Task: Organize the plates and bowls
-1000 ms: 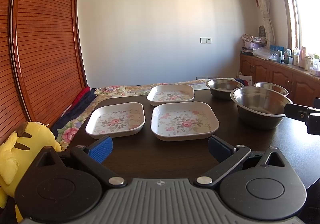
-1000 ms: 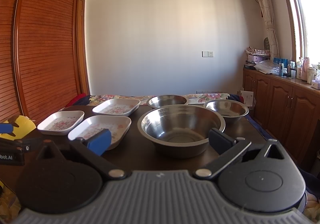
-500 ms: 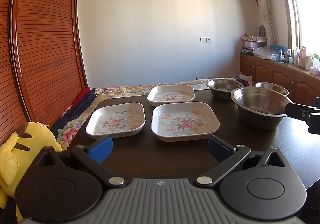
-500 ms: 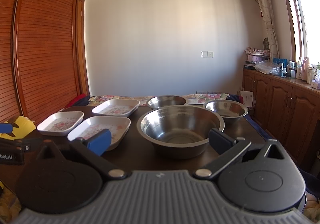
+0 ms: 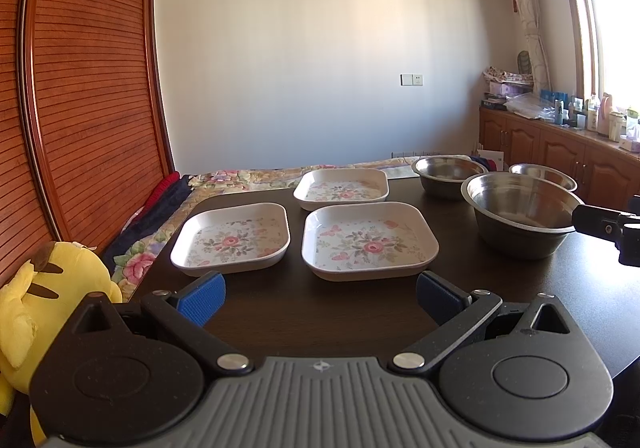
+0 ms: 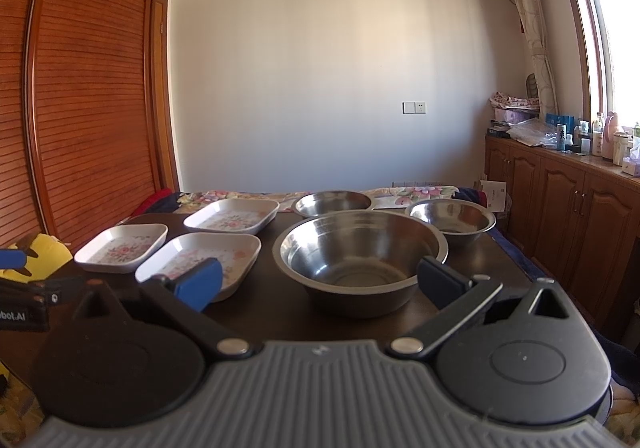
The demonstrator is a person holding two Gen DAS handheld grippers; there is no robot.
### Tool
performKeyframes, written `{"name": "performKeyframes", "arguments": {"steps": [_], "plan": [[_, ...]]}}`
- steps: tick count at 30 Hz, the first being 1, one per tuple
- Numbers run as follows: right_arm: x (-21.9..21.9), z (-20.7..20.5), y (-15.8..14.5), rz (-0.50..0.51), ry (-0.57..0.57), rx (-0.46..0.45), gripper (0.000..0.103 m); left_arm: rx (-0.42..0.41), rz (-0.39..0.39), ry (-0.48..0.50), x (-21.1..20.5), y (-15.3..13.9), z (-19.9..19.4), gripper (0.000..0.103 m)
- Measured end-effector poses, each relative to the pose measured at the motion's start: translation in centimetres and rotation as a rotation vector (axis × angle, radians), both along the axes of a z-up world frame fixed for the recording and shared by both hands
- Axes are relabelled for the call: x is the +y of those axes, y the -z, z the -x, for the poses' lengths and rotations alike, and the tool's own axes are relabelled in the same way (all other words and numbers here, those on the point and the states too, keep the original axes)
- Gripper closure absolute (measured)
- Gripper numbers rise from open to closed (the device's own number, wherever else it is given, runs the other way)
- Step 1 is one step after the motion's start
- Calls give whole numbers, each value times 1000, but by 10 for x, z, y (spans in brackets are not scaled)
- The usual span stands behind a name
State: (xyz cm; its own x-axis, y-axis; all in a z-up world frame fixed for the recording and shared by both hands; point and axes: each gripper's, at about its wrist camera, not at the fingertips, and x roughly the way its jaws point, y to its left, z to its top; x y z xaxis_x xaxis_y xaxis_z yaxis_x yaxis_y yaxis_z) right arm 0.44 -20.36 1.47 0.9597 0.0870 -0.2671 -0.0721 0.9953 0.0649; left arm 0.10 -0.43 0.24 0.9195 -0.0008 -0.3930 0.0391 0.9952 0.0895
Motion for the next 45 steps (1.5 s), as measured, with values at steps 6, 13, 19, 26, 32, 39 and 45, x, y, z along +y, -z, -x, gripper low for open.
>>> {"name": "performKeyframes", "arguments": {"steps": [6, 13, 19, 26, 32, 39, 45], "plan": [[0, -1, 1, 2, -1, 2, 0, 9, 1, -1, 2, 6, -1, 0], [2, -1, 5, 8, -5, 6, 0, 57, -1, 2, 4, 15, -8, 0], [8, -7, 12, 24, -18, 19, 0, 118, 32, 11, 11, 26, -17, 0], [18, -18, 14, 41, -58, 27, 0, 146, 14, -8, 20, 30, -26, 0], [40, -24, 10, 67, -132, 22, 0, 141, 12, -1, 35, 23, -36, 0], [66, -37, 10, 93, -252, 57, 0, 123, -43, -12, 47, 14, -55, 0], [76, -53, 13, 83, -309, 116, 11, 121, -71, -14, 58, 5, -79, 0]]}}
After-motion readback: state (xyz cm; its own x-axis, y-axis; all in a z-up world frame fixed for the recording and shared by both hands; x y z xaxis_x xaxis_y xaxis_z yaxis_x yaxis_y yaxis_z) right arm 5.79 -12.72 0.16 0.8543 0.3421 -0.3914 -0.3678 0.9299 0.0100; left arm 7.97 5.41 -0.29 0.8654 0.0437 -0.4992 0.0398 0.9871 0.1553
